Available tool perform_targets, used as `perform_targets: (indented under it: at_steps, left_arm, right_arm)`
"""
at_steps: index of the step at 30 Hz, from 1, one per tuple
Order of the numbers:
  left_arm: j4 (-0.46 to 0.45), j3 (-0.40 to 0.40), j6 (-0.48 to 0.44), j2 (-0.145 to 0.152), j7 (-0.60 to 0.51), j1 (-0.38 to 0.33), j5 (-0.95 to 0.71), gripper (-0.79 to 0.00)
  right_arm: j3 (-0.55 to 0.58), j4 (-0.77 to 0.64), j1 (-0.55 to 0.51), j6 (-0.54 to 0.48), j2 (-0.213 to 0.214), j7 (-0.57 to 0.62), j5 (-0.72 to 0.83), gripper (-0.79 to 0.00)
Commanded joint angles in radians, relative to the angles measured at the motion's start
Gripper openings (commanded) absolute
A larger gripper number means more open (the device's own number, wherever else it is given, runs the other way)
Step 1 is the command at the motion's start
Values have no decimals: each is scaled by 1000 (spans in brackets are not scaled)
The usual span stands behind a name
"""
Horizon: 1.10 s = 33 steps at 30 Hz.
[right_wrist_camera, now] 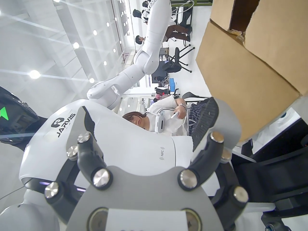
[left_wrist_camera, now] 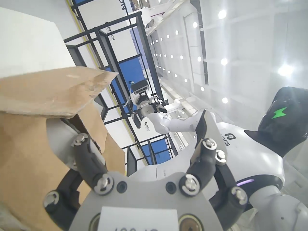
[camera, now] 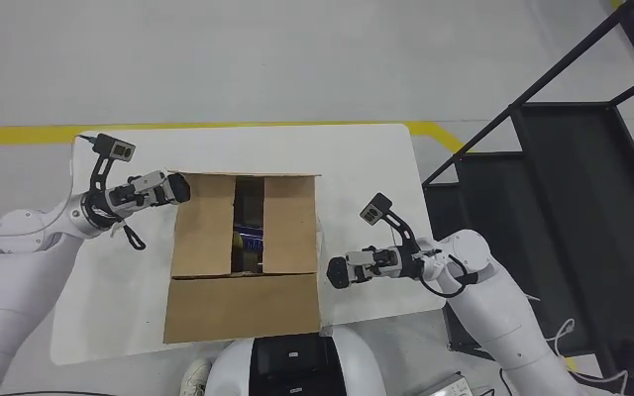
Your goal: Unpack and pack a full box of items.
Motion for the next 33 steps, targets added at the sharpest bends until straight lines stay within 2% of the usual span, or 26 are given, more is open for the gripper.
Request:
perform_targets:
  at_steps: [1, 5, 11, 14, 20, 26, 29, 33]
  left_arm:
    - [44, 25, 5, -21, 12, -58, 12, 0]
    - [125, 84, 18, -67, 58, -161, 65, 0]
    - [257, 175, 32, -141, 150, -272, 124, 0]
    - [334, 211, -22, -176, 243, -314, 199, 0]
    - [453, 284, -66, -233, 392, -360, 396, 0]
    - [536, 329, -99, -268, 542, -383, 608, 0]
    - [552, 343, -129, -275, 587, -383, 714, 0]
    - [570, 329, -167, -271, 587, -377, 747, 0]
  right_arm:
    - [4, 6, -3, -2, 1, -4, 3, 0]
    - [14, 18, -8, -8, 3, -13, 16, 0]
    - [21, 42, -7, -13, 4, -28, 31, 0]
    - [21, 52, -4, -14, 5, -36, 29, 0]
    - [17, 67, 3, -11, 6, -47, 25, 0]
    - [6, 76, 15, -6, 5, -54, 19, 0]
    - [-3, 77, 23, -1, 5, -57, 12, 0]
    - [-22, 79, 40, 10, 3, -60, 3, 0]
